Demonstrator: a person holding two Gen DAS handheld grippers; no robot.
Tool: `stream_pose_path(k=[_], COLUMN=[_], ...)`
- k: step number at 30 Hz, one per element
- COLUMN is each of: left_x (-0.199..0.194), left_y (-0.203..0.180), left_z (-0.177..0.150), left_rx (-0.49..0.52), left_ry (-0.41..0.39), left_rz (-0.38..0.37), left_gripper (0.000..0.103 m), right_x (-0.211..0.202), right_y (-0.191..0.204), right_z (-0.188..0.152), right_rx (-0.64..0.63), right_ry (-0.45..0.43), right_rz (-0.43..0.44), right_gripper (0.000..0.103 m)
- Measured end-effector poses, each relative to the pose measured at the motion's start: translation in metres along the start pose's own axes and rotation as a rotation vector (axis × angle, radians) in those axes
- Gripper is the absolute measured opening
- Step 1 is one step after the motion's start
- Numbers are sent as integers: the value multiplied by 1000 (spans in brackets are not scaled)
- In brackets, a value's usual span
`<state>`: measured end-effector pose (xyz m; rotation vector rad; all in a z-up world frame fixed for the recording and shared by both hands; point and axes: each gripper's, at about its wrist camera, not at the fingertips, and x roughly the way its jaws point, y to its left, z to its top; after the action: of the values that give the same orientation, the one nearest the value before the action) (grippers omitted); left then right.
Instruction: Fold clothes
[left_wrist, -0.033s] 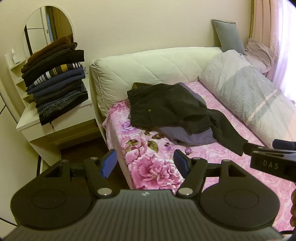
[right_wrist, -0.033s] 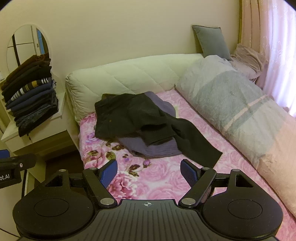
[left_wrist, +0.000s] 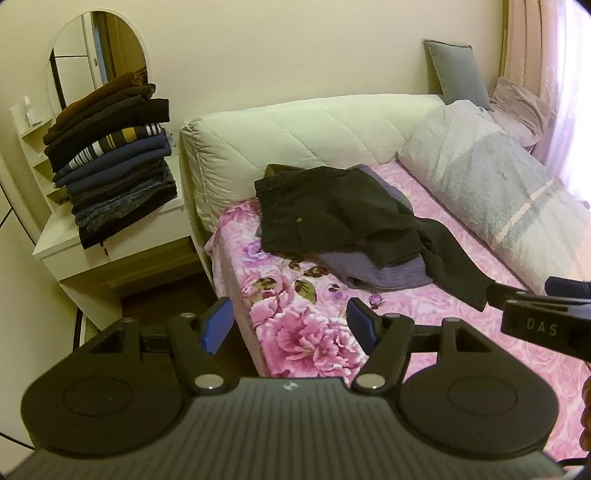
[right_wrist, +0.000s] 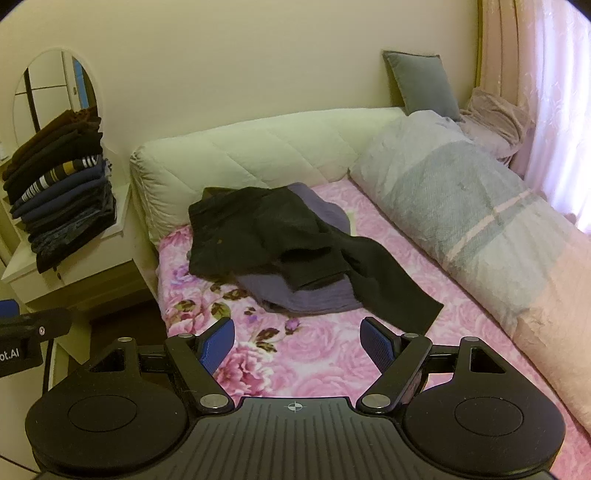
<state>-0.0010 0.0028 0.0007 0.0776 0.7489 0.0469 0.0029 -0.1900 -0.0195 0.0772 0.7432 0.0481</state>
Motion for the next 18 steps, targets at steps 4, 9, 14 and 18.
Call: stream_pose_path(k=[4, 9, 14, 18], left_x=[-2, -6, -9, -6], left_y=[6, 22, 31, 32], left_z=[-1, 1, 5, 6], left_rx=[-10, -13, -20, -29], left_ry=[-1, 0, 6, 19], left_rz=[-11, -20, -27, -28], left_gripper=[64, 64, 64, 64], right_x=[-2, -4, -12, -12], right_y=[2, 4, 7, 10], right_z=[1, 4, 10, 7], right_rx=[-5, -10, -15, -14], right_ry=[-6, -12, -16, -21], right_rz=[-1, 0, 3, -1], right_gripper=[78, 78, 78, 78])
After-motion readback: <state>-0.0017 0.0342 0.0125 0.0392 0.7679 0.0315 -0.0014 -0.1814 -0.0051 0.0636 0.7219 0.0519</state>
